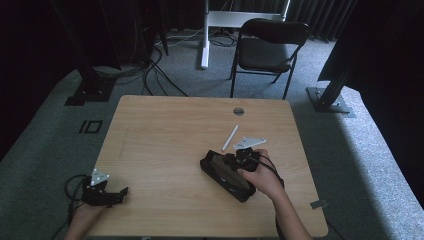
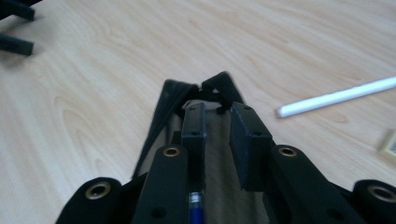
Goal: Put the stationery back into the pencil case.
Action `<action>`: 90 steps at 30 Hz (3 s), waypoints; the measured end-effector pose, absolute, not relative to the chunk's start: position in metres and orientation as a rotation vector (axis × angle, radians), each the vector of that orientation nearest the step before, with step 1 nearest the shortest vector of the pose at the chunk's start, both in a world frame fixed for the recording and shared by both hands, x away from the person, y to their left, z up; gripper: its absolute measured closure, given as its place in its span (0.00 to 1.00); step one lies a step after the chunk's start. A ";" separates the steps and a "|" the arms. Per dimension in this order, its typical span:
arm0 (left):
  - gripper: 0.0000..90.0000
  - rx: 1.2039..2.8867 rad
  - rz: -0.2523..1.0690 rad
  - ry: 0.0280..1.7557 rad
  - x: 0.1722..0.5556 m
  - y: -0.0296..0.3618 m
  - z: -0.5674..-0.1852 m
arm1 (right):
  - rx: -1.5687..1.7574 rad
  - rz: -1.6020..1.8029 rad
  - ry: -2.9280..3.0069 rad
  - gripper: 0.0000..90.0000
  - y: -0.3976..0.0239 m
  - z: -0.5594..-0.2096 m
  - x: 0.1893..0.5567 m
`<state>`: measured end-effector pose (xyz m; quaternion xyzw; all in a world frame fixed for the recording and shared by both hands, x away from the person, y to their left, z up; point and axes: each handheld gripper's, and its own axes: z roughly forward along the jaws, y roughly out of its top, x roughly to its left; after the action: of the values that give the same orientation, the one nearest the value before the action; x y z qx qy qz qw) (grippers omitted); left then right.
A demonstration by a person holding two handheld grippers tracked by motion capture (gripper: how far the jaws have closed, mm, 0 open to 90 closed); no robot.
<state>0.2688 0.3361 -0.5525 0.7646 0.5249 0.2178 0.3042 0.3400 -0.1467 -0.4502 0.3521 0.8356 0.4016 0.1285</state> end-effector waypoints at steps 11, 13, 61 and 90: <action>0.00 2.025 0.577 1.390 0.269 0.336 -0.552 | 1.103 1.174 2.334 0.82 -0.158 -0.453 0.349; 0.00 2.025 0.577 1.390 0.269 0.336 -0.552 | 1.126 1.178 2.307 0.82 -0.161 -0.453 0.351; 0.00 2.025 0.577 1.390 0.269 0.336 -0.553 | 1.484 1.086 2.014 0.56 -0.211 -0.507 0.400; 0.00 2.025 0.577 1.390 0.269 0.336 -0.552 | 1.622 0.980 1.940 0.50 -0.205 -0.537 0.444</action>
<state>0.2688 0.3361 -0.5524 0.7646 0.5248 0.2178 0.3043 0.4444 -0.2054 -0.5368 0.5843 0.6989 0.3531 0.2131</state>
